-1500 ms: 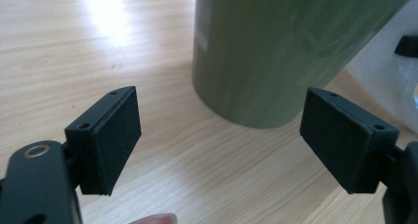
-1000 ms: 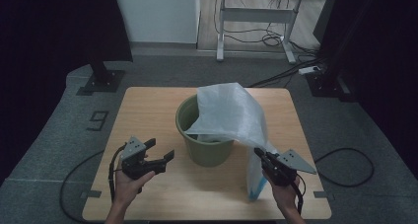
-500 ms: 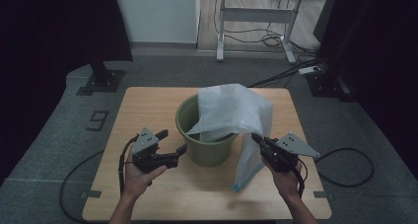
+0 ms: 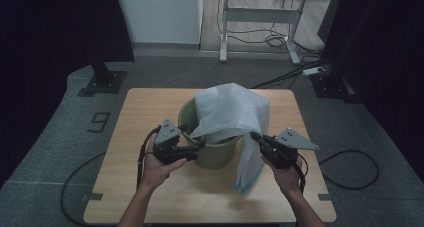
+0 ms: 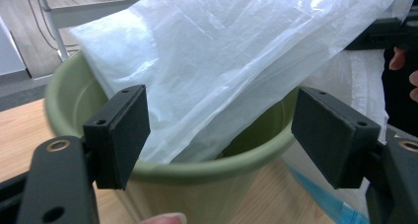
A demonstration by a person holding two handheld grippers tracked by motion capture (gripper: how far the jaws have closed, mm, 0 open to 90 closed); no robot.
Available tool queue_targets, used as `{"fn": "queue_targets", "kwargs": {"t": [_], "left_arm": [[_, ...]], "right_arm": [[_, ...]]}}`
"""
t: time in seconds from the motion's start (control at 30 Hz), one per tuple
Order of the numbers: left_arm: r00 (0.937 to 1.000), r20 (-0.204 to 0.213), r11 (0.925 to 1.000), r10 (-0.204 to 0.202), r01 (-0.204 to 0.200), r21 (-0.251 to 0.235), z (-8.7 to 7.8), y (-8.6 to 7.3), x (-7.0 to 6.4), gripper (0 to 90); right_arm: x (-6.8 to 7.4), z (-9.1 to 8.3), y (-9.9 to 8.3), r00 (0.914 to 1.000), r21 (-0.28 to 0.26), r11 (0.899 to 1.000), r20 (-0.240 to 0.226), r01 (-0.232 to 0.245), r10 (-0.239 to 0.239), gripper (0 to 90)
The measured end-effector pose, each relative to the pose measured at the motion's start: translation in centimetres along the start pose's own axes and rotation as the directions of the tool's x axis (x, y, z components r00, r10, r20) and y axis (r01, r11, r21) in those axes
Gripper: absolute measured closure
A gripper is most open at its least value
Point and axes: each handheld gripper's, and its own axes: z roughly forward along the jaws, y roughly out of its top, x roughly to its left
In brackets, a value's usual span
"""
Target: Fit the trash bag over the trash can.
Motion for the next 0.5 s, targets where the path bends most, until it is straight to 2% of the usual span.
{"fn": "queue_targets", "kwargs": {"t": [0.1, 0.37, 0.5], "left_arm": [[1.0000, 0.001, 0.9999, 0.003, -0.003, 0.011, 0.7, 0.2, -0.1, 22.4], [0.9992, -0.033, 0.9997, -0.021, 0.021, 0.012, 1.8, 0.4, 0.1, 23.3], [0.9996, -0.024, 0.9997, -0.016, 0.016, 0.020, 2.3, 1.0, -0.2, 24.3]], "right_arm": [[0.1, 0.1, 0.3, 1.0000, -0.001, 1.000, -0.004, 0.005, -0.005, 88.2], [0.3, 0.4, 0.6, 0.9999, 0.009, 1.000, -0.015, 0.003, -0.003, 88.2], [0.3, 0.7, 0.7, 0.9998, 0.013, 1.000, -0.019, 0.003, -0.003, 88.2]]}}
